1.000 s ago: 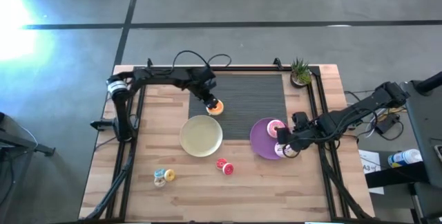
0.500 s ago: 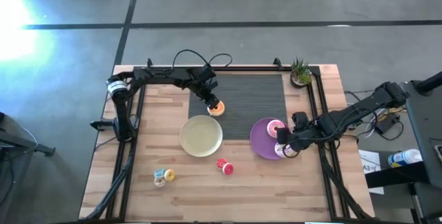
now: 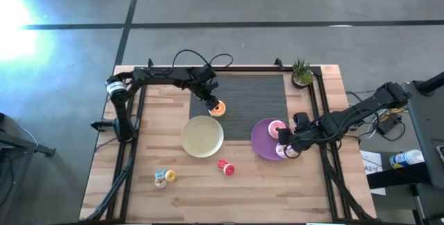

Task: Pick & Place donuts
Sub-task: Put the big light blue donut on the purple plate

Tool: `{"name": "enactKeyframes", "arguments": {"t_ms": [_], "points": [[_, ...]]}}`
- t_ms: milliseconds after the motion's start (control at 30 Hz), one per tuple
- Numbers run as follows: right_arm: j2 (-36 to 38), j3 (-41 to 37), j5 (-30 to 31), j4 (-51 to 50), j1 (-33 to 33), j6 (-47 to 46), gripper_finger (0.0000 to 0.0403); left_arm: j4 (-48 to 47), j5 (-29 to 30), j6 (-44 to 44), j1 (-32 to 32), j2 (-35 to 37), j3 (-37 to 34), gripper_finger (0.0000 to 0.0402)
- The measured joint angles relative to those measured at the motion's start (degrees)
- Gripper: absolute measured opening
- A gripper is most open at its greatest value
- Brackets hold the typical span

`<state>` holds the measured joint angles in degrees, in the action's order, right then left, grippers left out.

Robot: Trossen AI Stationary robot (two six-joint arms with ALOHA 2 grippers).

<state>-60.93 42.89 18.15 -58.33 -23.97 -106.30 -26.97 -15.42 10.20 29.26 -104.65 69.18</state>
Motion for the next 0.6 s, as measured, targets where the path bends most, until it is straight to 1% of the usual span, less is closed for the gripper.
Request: {"name": "enactKeyframes", "arguments": {"t_ms": [267, 367, 467, 600], "points": [[0.00, -0.02, 0.00, 0.04, 0.00, -0.02, 0.0263, 1.59, 0.05, 0.39, -0.38, -3.31, -0.10, 0.0208], [0.00, -0.04, 0.00, 0.27, 0.00, -0.06, 0.0263, 2.41, 0.50, 0.41, -0.53, -3.75, -0.11, 0.0200], [0.00, -0.04, 0.00, 0.76, 0.00, -0.09, 0.0263, 3.57, 0.52, 0.22, -0.71, -3.75, -0.10, 0.0176], [0.00, -0.04, 0.93, 2.61, -0.02, 0.23, 0.0263, 4.93, 0.59, -0.57, -0.96, -3.75, -0.10, 0.0118]]}}
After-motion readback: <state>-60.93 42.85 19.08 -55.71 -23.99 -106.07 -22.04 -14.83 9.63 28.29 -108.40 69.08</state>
